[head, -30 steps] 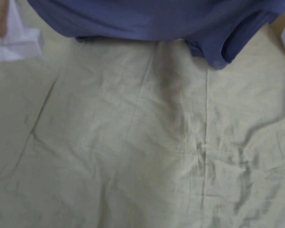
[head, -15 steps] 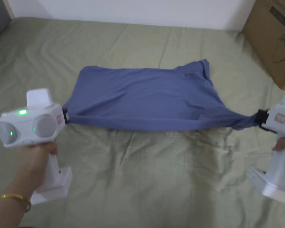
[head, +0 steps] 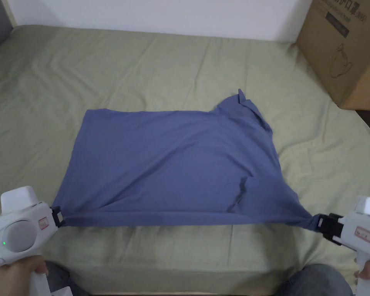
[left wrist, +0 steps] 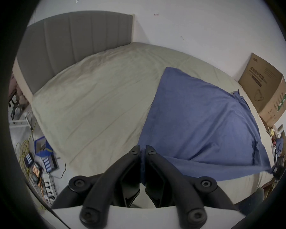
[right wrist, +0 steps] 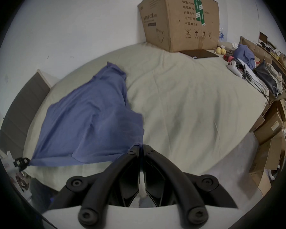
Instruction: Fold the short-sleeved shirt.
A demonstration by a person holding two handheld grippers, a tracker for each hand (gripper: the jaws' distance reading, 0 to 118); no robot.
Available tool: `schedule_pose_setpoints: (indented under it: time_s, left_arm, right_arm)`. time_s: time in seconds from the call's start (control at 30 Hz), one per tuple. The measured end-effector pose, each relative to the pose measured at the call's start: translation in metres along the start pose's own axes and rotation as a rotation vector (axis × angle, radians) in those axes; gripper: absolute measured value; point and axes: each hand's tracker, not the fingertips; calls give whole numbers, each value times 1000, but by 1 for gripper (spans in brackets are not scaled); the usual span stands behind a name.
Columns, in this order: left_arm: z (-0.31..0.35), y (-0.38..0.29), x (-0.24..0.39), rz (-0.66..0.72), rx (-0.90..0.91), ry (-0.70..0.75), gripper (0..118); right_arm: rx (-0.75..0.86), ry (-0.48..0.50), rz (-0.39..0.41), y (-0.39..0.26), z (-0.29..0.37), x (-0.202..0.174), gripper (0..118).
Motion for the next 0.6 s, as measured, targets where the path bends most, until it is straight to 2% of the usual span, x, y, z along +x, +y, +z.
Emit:
schedule_pose_setpoints:
  time_s: [0.03, 0.1, 0.13, 0.17, 0.2, 0.23, 0.3, 0.33, 0.37, 0.5, 0.6]
  left_arm:
    - [1, 0, -2, 22, -2, 2, 0]
    - [2, 4, -2, 34, -9, -14, 22]
    - [4, 6, -1, 34, -4, -6, 39]
    - [5, 9, -1, 20, -3, 19, 59]
    - [6, 12, -3, 14, 6, 17, 67]
    - [10, 15, -5, 19, 20, 13, 67]
    - [22, 25, -11, 32, 59, -8, 103]
    - [30, 28, -10, 31, 91, -17, 115]
    - [39, 33, -9, 20, 142, -26, 118]
    - [70, 50, 5, -79, 307, -39, 118]
    - [94, 54, 23, -115, 435, -88, 118]
  right_arm:
    - [-7, 2, 8, -8, 1, 0, 2]
    - [-21, 1, 12, -17, 1, 0, 3]
    - [-21, 1, 10, -18, 1, -1, 8]
    - [-20, -2, 6, -17, -2, 5, 19]
    - [-12, -14, 5, -14, 1, 6, 25]
    - [-4, -18, 16, -12, 5, 6, 25]
    - [3, -20, 67, -3, 18, 4, 78]
    - [26, -17, 102, 2, 26, 2, 97]
    - [61, -10, 141, 9, 36, -1, 106]
    - [256, 11, 252, 38, 84, -24, 106]
    - [423, 67, 263, 51, 115, -44, 107]
